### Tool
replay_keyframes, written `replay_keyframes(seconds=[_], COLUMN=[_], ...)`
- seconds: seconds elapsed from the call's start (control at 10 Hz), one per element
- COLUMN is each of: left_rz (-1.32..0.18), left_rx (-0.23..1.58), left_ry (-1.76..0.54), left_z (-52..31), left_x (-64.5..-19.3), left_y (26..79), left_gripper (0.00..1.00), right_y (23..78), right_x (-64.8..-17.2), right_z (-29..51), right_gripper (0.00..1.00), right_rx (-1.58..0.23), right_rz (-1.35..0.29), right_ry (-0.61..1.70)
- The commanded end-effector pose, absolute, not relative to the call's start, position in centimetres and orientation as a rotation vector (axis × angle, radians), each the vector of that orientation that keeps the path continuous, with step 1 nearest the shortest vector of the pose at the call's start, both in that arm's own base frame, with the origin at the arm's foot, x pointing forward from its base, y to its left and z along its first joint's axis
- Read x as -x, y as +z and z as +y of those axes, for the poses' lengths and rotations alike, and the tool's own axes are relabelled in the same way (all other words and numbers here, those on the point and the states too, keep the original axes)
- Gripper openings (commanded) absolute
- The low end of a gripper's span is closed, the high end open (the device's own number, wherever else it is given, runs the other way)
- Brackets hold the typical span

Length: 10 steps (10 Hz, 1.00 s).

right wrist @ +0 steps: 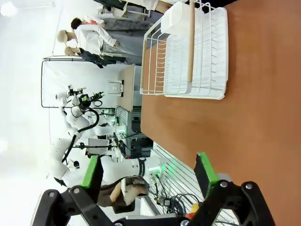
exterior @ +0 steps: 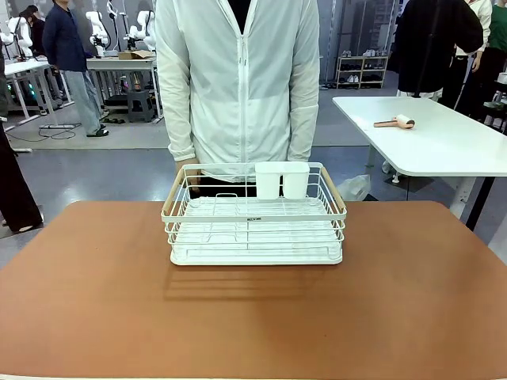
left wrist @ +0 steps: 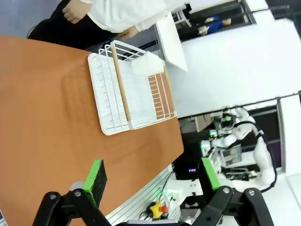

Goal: Clean the table.
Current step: Pick up the Lint Roller when the human hands it over.

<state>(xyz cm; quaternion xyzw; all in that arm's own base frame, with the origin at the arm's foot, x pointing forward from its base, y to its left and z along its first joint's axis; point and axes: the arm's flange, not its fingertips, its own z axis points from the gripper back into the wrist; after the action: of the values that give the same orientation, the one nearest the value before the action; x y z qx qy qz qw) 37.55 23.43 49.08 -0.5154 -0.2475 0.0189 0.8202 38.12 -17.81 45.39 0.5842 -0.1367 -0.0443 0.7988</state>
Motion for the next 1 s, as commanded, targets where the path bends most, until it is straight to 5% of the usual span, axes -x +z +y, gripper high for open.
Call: replay_keyframes(seconds=[0.0,0.9], left_rz=[-0.491,-0.506], left_rx=[1.140,1.129], left_ry=[0.082,0.089], left_z=[23.1,23.6], left_x=[-38.6,-38.1], left_y=[49.1,47.9], left_gripper=[1.00,1.00], right_y=[45.3,44.6], right_x=[-39.3,-38.9], right_z=[-16.8,-17.3], right_gripper=[1.00,1.00], right_rx=[-1.270,-1.263], right_rz=[-0.298,-0.279], right_ry=[-0.063,-0.098])
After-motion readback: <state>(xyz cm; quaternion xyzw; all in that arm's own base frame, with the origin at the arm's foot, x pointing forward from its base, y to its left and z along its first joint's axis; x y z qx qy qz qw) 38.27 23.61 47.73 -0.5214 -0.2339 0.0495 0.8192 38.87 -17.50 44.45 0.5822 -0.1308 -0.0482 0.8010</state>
